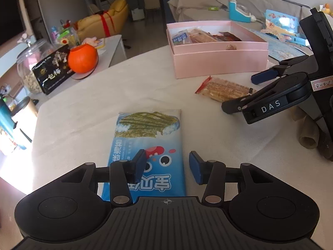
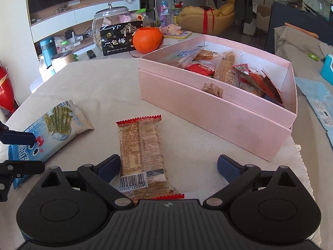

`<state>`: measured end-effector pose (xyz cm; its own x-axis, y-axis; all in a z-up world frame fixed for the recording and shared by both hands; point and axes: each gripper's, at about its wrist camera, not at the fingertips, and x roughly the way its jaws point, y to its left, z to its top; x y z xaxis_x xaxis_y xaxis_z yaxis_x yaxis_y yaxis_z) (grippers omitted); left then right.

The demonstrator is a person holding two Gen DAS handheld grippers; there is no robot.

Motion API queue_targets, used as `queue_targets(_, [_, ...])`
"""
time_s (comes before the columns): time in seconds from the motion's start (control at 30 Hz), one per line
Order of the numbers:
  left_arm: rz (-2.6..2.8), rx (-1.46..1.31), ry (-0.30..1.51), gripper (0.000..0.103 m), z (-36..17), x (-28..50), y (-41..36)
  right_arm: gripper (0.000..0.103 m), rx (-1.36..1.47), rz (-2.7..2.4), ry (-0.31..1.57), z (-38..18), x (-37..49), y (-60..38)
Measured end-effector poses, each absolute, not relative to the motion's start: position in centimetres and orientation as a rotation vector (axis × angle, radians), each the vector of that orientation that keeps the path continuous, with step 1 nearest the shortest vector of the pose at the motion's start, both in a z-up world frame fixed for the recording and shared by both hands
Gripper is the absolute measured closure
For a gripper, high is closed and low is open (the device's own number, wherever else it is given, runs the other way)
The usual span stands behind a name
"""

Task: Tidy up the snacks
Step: 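Move the left gripper to the blue seaweed bag while the right gripper approaches the wafer bar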

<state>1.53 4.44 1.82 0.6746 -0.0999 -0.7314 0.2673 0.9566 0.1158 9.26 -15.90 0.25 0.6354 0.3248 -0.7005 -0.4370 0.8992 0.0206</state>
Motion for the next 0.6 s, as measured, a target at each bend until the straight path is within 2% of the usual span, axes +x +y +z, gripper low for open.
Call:
queue_targets(0.1, [-0.225, 0.195, 0.819, 0.045, 1.9, 2.1, 4.6, 0.004, -0.158, 0.434, 0.762, 0.2, 9.1, -15.6])
queue_targets(0.17, [-0.248, 0.192, 0.83, 0.036, 1.9, 2.3, 4.5, 0.003, -0.156, 0.435, 0.76, 0.2, 9.1, -15.6])
queue_targets(0.43, [-0.142, 0.1, 0.823, 0.041, 3.2, 2.3, 8.0, 0.003, -0.147, 0.438, 0.759, 0.1, 9.1, -15.7])
queue_targets(0.6, [-0.121, -0.054, 0.865, 0.041, 2.3, 3.0, 11.1, 0.003, -0.145, 0.439, 0.758, 0.1, 9.0, -15.7])
